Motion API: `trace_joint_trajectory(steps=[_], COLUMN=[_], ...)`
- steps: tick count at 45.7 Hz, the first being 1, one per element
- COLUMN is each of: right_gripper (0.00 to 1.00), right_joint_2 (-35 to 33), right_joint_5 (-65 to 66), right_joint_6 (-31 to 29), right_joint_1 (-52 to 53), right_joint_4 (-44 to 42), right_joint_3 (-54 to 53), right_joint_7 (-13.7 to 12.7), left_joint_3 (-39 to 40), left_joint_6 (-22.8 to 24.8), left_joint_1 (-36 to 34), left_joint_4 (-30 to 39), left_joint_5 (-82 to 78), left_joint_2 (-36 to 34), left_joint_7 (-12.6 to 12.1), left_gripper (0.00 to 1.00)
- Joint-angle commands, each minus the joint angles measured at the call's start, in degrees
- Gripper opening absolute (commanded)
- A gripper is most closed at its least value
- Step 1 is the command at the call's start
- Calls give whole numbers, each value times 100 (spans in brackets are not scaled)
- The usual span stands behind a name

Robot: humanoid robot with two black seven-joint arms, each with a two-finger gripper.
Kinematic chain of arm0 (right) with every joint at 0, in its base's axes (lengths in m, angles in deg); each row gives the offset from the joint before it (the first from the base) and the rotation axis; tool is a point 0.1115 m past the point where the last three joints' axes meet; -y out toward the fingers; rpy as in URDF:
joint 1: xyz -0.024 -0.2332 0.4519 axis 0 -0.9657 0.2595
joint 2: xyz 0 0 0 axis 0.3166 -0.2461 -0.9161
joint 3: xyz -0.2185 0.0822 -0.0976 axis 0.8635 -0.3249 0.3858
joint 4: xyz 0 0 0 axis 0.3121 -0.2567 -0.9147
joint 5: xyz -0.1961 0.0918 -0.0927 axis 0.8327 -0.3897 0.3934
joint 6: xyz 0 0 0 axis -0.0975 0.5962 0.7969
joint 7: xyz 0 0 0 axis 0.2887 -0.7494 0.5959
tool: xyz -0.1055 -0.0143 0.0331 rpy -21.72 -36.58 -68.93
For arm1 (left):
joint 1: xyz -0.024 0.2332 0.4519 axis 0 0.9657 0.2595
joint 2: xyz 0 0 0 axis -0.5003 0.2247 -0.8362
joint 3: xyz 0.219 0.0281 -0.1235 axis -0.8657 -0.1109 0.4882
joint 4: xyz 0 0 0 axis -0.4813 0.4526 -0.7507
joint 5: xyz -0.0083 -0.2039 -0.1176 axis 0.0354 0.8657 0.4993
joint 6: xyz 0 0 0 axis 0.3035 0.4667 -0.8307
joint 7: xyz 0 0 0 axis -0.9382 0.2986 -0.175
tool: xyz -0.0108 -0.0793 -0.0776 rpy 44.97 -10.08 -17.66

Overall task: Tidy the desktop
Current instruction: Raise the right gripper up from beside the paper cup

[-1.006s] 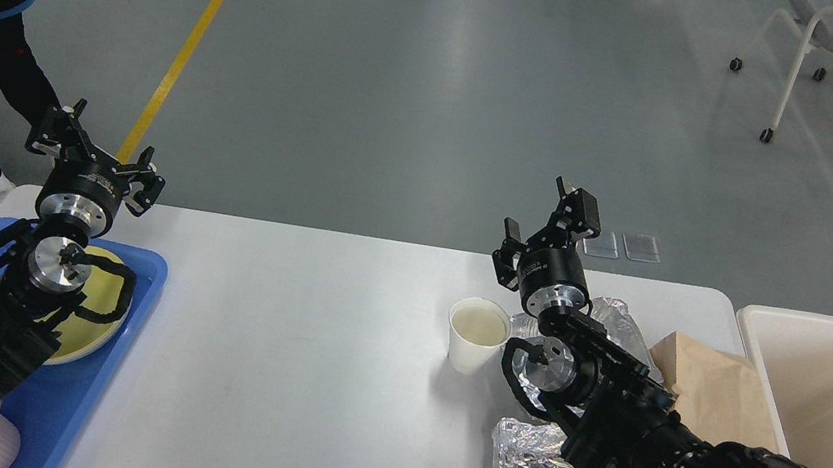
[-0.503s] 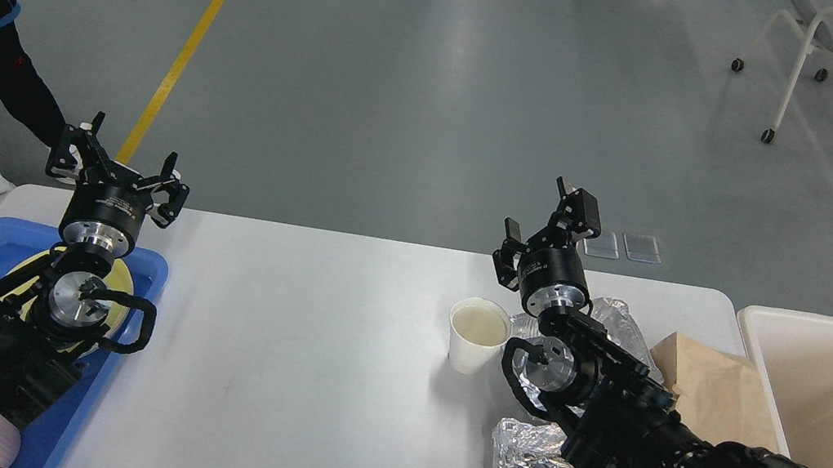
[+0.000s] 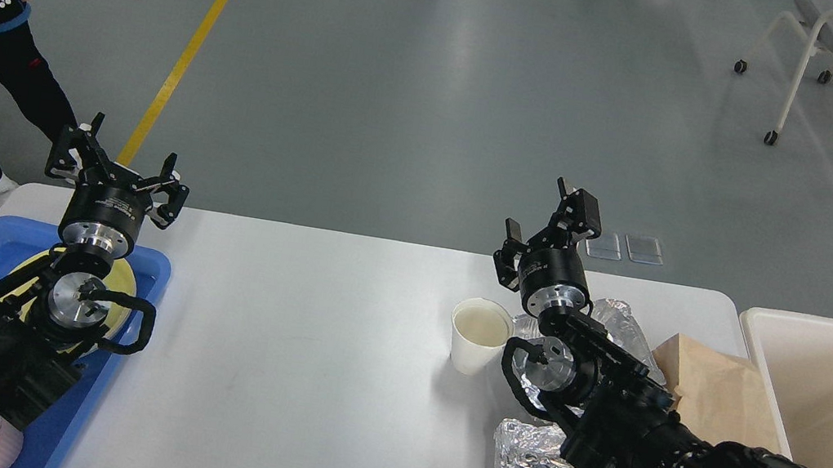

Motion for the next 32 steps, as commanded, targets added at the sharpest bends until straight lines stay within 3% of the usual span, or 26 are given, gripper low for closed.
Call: trace_joint_trajectory(steps=[1,12,19,32], right_gripper=[100,100,100,100], right_joint_2=[12,-49,-479,-2254], right_joint_5=[0,-88,-88,-79], right_joint_6=[36,27,27,-35], right_joint_1=[7,331,771,1518], right_joint_4=[-24,-59,-68,-59], right_joint_3=[-47,-73,-136,1164], right_joint_7=[0,-9,-9,-9], left_joint_3=[0,0,0,0], left_joint_6=[-3,-3,-3,-3], left_joint_1=[0,0,0,0], left_joint_4=[0,-9,0,0], left_joint_5=[0,0,0,0], left_joint_2=[0,0,0,0], left_joint_7=[0,0,0,0], left_gripper=[100,100,100,100])
